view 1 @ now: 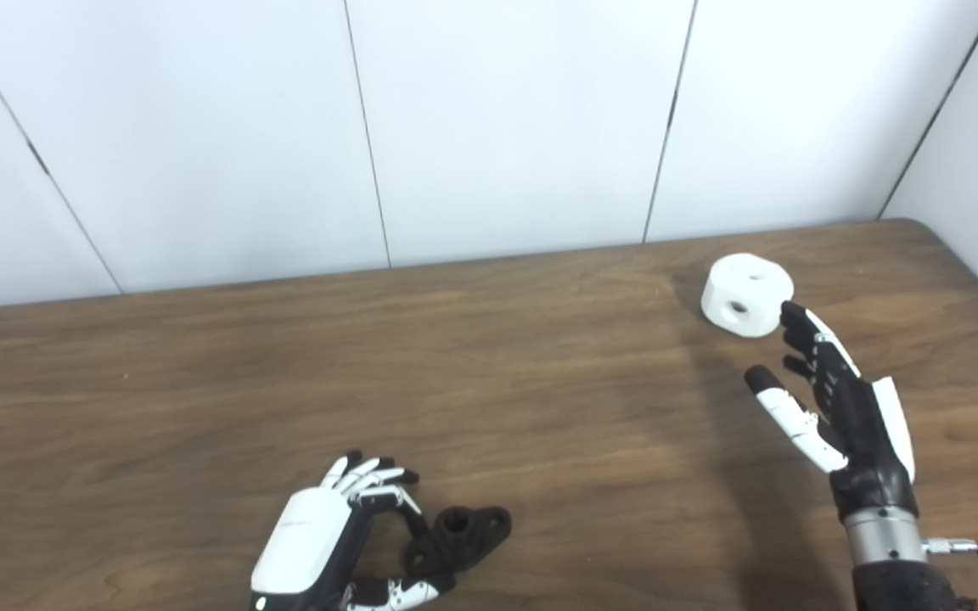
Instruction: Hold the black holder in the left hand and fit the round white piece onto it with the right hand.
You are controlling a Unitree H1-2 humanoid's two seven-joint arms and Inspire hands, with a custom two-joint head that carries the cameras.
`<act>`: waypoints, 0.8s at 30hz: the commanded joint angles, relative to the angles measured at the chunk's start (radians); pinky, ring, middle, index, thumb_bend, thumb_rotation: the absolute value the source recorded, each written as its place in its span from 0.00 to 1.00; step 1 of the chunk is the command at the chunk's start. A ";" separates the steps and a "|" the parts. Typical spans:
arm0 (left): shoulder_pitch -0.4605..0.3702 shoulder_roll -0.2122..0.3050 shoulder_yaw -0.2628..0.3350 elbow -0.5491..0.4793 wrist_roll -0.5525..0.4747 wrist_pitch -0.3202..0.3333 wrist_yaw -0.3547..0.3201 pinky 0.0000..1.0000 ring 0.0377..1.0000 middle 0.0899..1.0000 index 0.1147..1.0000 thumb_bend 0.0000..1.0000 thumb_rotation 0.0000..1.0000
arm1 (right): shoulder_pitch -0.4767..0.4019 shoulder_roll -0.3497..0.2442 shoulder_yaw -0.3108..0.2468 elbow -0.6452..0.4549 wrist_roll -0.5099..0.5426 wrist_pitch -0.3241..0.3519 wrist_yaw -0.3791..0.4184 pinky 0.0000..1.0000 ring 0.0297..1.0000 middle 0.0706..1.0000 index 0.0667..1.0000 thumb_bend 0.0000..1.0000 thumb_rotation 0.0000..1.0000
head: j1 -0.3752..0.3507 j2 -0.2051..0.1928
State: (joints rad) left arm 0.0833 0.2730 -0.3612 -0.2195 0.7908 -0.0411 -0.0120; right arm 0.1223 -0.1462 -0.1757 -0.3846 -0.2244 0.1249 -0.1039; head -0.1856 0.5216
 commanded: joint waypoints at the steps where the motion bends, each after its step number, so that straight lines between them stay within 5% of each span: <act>1: 0.010 0.015 -0.003 0.024 0.029 -0.005 -0.009 0.96 0.86 0.76 0.42 0.52 0.05 | -0.029 -0.007 -0.008 -0.033 -0.017 -0.021 -0.014 0.82 0.88 0.89 0.87 0.62 0.68 | -0.009 -0.002; 6: 0.008 0.013 0.003 0.028 0.025 -0.010 -0.011 0.96 0.86 0.76 0.42 0.52 0.05 | -0.055 -0.017 -0.017 -0.031 -0.040 -0.023 -0.020 0.84 0.89 0.89 0.86 0.63 0.64 | -0.031 -0.003; 12: 0.008 0.013 0.003 0.029 0.031 -0.009 -0.008 0.95 0.85 0.76 0.42 0.52 0.04 | -0.111 -0.045 -0.048 -0.035 -0.066 0.016 -0.021 0.70 0.84 0.90 0.87 0.66 0.58 | -0.032 -0.004; 18: 0.003 0.013 0.006 0.033 0.026 -0.015 -0.006 0.94 0.85 0.75 0.42 0.52 0.04 | -0.201 -0.095 -0.081 0.010 -0.141 0.083 -0.039 0.81 0.84 0.84 0.82 0.70 0.40 | -0.045 -0.005; 24: 0.003 0.019 0.012 0.023 0.020 -0.011 -0.021 0.94 0.85 0.76 0.42 0.52 0.04 | -0.293 -0.209 -0.058 0.086 -0.222 0.205 0.024 0.97 0.96 0.95 0.82 0.82 0.37 | -0.056 -0.001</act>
State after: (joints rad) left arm 0.0814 0.2733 -0.3502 -0.2087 0.7912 -0.0579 -0.0062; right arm -0.1323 -0.3210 -0.2333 -0.2845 -0.4218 0.3166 -0.0888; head -0.2424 0.5200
